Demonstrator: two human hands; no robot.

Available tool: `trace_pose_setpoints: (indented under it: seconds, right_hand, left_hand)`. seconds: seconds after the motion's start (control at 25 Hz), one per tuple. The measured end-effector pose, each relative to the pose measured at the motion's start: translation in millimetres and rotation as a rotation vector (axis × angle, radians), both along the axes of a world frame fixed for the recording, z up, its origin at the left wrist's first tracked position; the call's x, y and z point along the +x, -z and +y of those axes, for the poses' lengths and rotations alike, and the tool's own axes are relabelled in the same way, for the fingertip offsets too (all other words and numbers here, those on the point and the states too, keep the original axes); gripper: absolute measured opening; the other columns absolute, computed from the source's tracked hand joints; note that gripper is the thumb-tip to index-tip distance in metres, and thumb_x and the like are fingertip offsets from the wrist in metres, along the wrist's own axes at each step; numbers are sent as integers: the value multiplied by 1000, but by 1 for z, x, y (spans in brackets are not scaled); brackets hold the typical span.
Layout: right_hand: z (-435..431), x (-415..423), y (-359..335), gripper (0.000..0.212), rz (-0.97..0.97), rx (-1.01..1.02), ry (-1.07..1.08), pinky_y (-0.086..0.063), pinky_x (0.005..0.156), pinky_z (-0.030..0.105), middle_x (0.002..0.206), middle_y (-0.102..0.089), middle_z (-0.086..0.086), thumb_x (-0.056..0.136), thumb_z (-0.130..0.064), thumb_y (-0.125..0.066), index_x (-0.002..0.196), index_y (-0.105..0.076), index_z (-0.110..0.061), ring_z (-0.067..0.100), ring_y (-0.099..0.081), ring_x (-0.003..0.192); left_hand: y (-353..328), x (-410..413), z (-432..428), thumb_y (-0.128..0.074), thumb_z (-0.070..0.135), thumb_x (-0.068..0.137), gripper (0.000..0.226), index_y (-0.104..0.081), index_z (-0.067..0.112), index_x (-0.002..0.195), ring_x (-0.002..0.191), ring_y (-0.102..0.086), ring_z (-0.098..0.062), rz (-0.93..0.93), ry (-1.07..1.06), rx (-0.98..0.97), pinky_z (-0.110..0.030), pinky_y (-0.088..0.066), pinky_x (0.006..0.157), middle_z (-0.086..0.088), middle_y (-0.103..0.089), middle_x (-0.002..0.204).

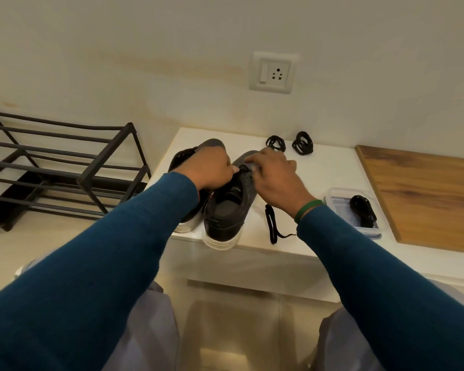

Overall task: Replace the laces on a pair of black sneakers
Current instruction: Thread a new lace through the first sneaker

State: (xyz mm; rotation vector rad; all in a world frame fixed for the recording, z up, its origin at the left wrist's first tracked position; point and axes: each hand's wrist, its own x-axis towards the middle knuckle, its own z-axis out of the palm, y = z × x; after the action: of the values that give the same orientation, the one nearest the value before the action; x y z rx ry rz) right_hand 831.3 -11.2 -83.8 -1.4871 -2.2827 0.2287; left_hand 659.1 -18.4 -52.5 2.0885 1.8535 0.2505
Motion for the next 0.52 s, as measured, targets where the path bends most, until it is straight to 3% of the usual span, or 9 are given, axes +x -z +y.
trace_pose_setpoints:
  seconds: [0.08, 0.28, 0.44, 0.52]
  right_hand:
    - [-2, -9, 2, 36, 71, -99, -31, -33, 98, 50, 125, -55, -4, 96, -49, -44, 123, -65, -34, 22, -43, 123]
    - [-3, -13, 4, 55, -96, -233, -105, -31, 101, 52, 132, -51, 0, 87, -65, -41, 127, -62, -35, 26, -38, 127]
    - [-1, 2, -2, 54, -34, -278, -148, -36, 100, 54, 120, -57, -8, 86, -67, -36, 97, -74, -31, 19, -46, 116]
    - [-2, 8, -3, 68, 83, -320, -127, -41, 96, 54, 106, -63, -12, 85, -77, -30, 86, -75, -26, 14, -55, 102]
  left_hand:
    - [-4, 0, 1, -52, 27, 100, 34, -71, 2, 88, 74, -63, -25, -39, -37, -39, -35, -50, 65, -9, -66, 77]
    - [-14, -3, 2, -55, 19, 99, 28, -73, -3, 93, 67, -53, -18, -157, -52, -200, -31, -45, 65, -7, -63, 74]
    - [-13, 2, 2, -56, 25, 100, 29, -75, 4, 95, 67, -48, -16, -185, 4, -334, -35, -43, 69, -2, -68, 78]
    - [-15, 0, 1, -55, 25, 99, 27, -76, 10, 91, 64, -46, -15, -174, 30, -371, -33, -41, 65, -1, -69, 78]
